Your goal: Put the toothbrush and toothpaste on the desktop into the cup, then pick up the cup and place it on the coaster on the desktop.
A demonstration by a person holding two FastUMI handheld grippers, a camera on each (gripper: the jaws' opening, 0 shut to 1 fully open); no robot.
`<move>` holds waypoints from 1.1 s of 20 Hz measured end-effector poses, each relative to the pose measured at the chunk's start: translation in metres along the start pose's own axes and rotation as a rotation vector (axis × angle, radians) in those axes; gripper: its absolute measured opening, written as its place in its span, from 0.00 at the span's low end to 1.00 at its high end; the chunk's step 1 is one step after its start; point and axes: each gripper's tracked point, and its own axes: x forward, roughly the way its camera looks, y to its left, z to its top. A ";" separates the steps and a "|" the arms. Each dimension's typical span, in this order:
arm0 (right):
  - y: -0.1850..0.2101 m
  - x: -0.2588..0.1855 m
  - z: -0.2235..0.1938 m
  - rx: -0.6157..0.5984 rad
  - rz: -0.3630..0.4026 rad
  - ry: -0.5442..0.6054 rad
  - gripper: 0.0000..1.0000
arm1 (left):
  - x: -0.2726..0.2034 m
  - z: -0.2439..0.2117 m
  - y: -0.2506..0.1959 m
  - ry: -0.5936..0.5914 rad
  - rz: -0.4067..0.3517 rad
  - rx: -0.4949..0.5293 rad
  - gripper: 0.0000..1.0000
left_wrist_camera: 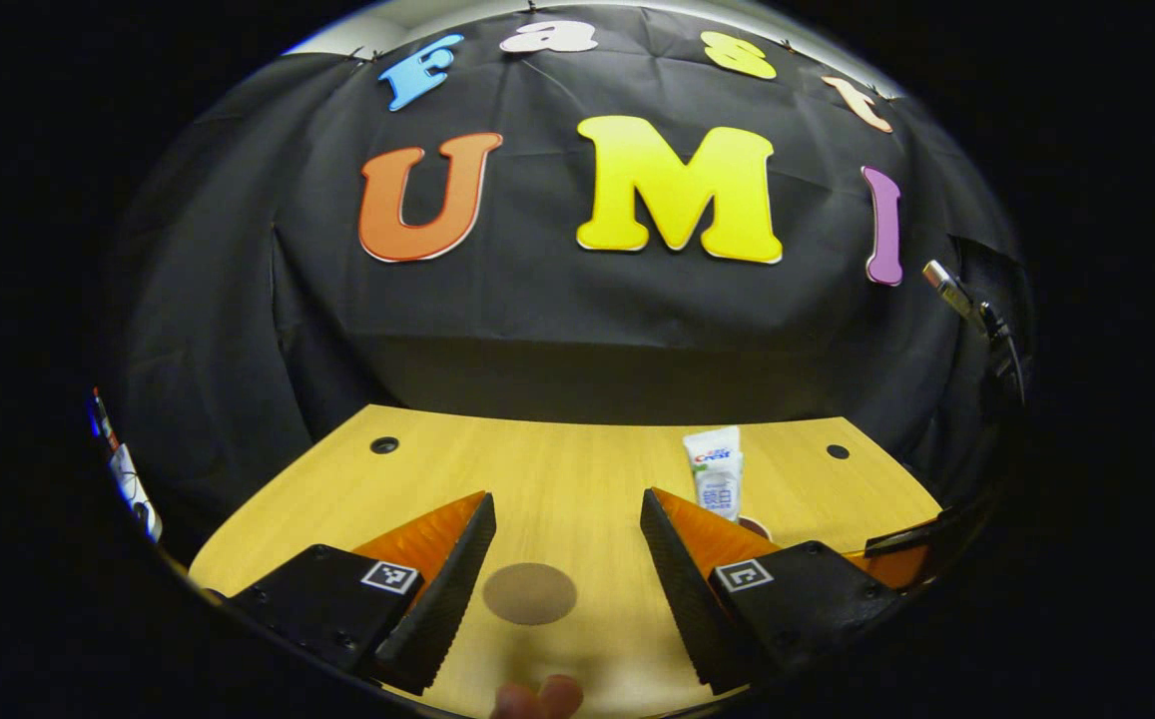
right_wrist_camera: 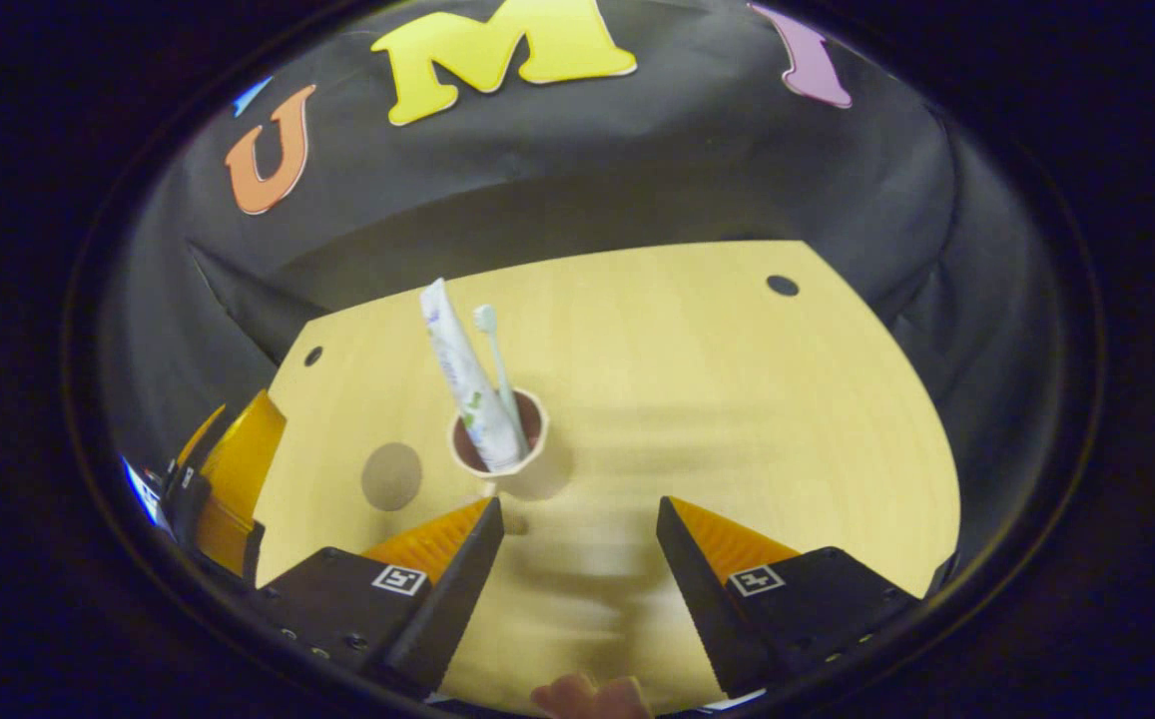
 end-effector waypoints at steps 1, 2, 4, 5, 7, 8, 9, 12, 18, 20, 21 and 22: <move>0.011 0.005 -0.001 0.017 0.008 0.039 0.93 | -0.004 0.003 0.013 -0.002 0.017 -0.006 0.92; 0.022 0.009 0.000 0.031 0.012 0.075 0.95 | -0.008 0.007 0.027 -0.003 0.036 -0.013 0.92; 0.036 0.017 0.001 0.043 0.007 0.127 0.97 | -0.012 0.011 0.050 -0.005 0.066 -0.025 0.92; 0.040 0.023 0.002 0.045 -0.004 0.152 0.97 | -0.014 0.013 0.063 -0.007 0.083 -0.031 0.92; 0.043 0.037 -0.001 0.043 -0.048 0.200 0.97 | -0.015 0.014 0.083 -0.007 0.112 -0.043 0.92; 0.044 0.043 -0.002 0.042 -0.073 0.222 0.97 | -0.016 0.014 0.094 -0.005 0.125 -0.046 0.92; 0.045 0.049 -0.004 0.042 -0.085 0.244 0.97 | -0.017 0.012 0.106 -0.002 0.144 -0.048 0.92; 0.043 0.068 -0.012 0.031 -0.135 0.307 0.97 | -0.017 0.010 0.139 -0.001 0.192 -0.044 0.92; 0.044 0.095 -0.023 0.003 -0.175 0.405 0.96 | -0.021 0.001 0.177 0.022 0.244 -0.059 0.92; 0.041 0.101 -0.026 -0.010 -0.195 0.426 0.90 | -0.020 0.001 0.176 0.026 0.247 -0.062 0.92; 0.039 0.103 -0.028 -0.015 -0.207 0.437 0.88 | -0.020 -0.001 0.178 0.030 0.246 -0.061 0.92; 0.037 0.105 -0.031 -0.013 -0.216 0.446 0.85 | -0.019 -0.002 0.178 0.034 0.243 -0.060 0.92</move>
